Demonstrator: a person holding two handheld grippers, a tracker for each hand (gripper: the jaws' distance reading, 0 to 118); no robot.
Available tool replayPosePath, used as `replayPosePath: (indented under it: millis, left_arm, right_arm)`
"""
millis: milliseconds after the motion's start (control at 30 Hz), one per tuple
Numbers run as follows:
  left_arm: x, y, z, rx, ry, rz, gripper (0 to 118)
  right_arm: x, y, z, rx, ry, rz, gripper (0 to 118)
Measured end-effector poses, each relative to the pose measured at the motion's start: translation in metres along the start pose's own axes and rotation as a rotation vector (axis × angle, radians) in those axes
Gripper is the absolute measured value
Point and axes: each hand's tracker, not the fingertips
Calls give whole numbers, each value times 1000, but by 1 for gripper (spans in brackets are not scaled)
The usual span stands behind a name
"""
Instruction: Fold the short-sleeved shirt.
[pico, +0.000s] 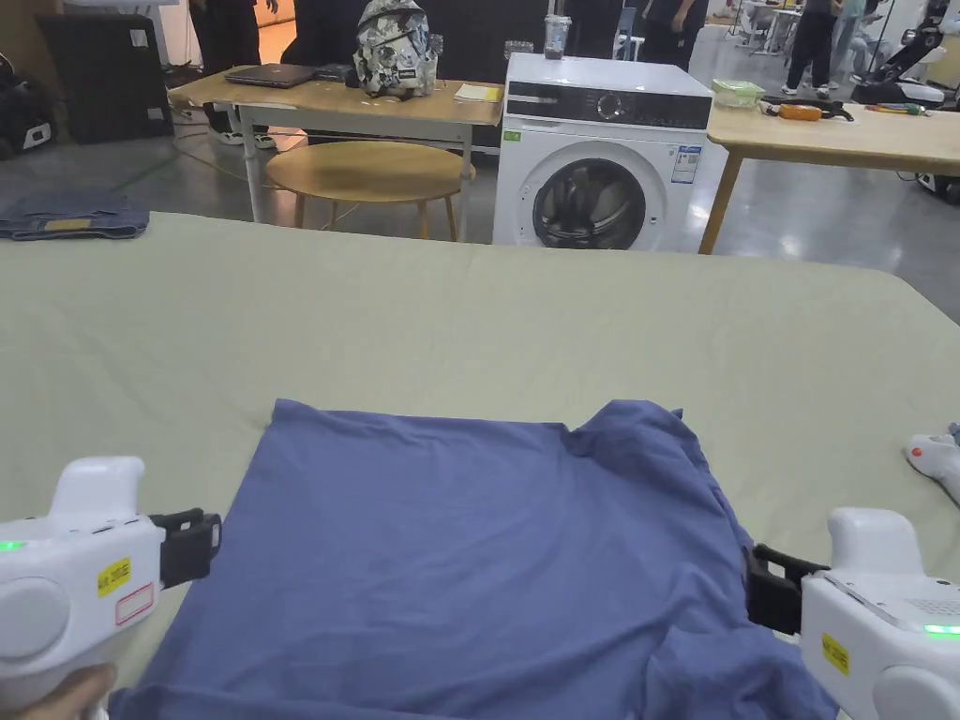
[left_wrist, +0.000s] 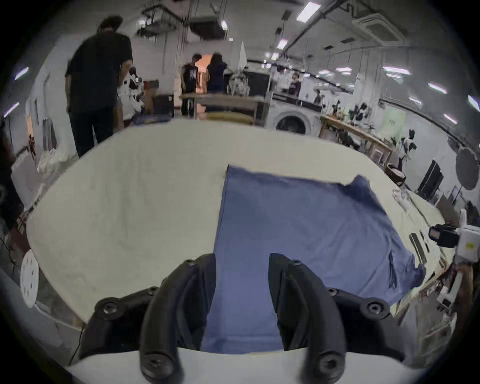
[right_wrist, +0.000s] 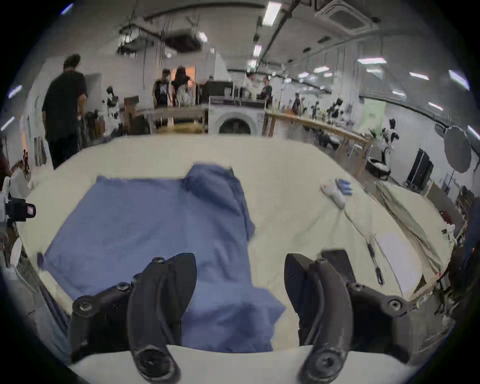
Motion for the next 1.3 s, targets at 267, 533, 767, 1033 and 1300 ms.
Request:
replayPosePath:
  millis: [267,533,767,1033,1300]
  left_arm:
    - [36,12,8,233,48,-88,2]
    - [39,22,-9,221,16,-10,0]
    - [0,55,-79,54,-47,79,0]
    - [-39,124,-209,-206,-119,129,0]
    - [-28,154,-297,-377,-100,157,65]
  right_arm:
    - [-50,22,9,248,55,-56,0]
    - [-80,35,-2,271,112,-69,0]
    - [-88,39,-34,212,144,-41,0]
    - [-75,33,-81,102,124,-39,0]
    - [-51,17,-110,-1,73,-26,0]
